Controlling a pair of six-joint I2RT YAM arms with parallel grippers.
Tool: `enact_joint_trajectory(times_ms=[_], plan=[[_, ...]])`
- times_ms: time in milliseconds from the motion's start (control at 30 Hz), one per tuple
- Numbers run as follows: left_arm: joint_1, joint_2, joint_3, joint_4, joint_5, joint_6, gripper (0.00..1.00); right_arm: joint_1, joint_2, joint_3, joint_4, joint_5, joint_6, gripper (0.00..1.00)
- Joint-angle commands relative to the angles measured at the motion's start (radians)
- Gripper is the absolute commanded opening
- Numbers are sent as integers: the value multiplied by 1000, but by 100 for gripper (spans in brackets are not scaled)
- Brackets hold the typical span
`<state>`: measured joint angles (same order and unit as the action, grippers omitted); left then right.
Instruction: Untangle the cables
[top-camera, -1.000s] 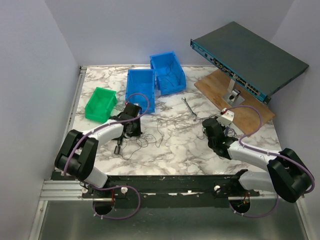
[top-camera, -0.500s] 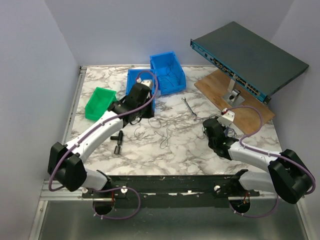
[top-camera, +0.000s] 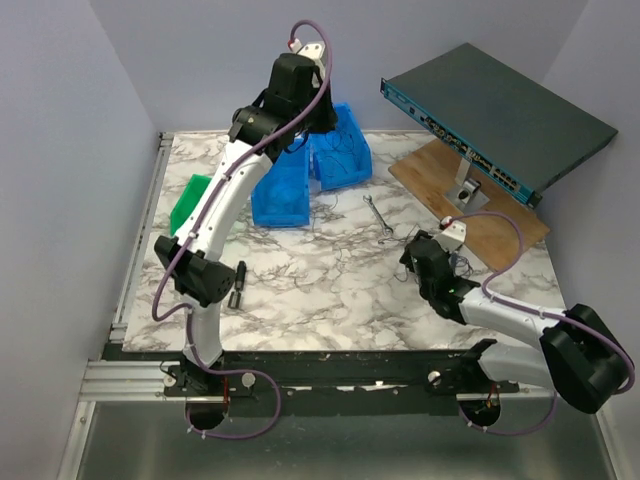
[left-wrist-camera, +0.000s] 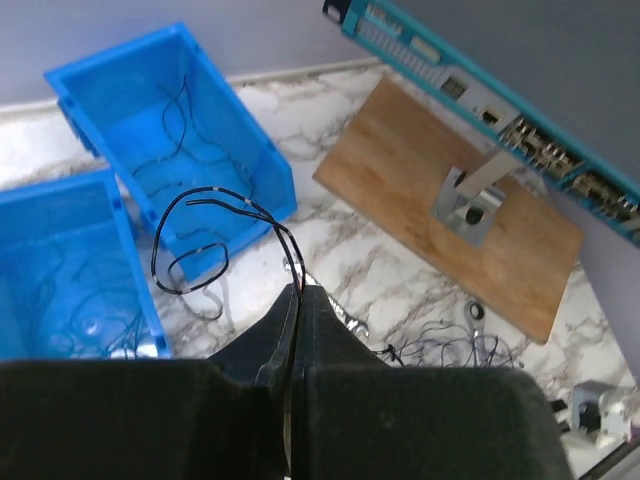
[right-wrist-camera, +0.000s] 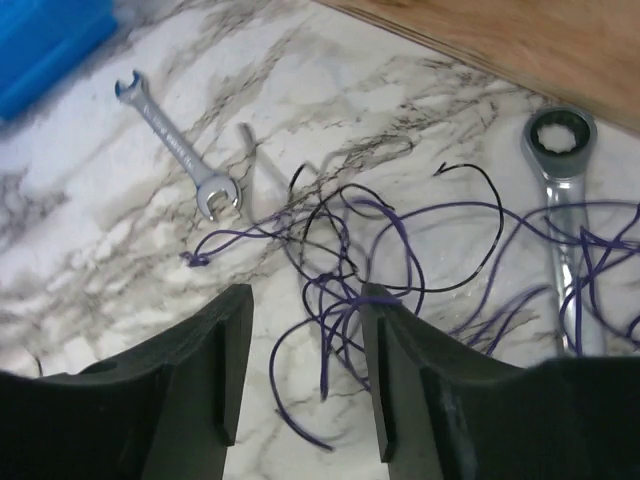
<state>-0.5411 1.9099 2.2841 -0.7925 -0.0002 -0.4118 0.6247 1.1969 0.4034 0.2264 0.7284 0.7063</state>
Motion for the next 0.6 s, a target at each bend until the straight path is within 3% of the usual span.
enact_joint_trajectory(times_ms=[0, 167, 333, 433, 467, 500, 567], plan=[[35, 95, 108, 6, 116, 13, 0, 0, -91, -62, 134, -144, -132, 64], [73, 144, 3, 295, 197, 0, 0, 0, -217, -127, 186, -172, -180, 68], [123, 361, 212, 314, 165, -61, 0, 0, -280, -157, 198, -178, -187, 68], [137, 436, 226, 337, 137, -82, 1, -1, -289, -164, 205, -175, -188, 68], [140, 454, 223, 333, 126, -85, 7, 0, -289, -164, 206, -173, -187, 68], [143, 466, 222, 320, 109, -86, 20, -1, -285, -164, 208, -175, -185, 68], [144, 476, 215, 292, 64, -89, 64, -1, -275, -161, 209, -180, -183, 68]])
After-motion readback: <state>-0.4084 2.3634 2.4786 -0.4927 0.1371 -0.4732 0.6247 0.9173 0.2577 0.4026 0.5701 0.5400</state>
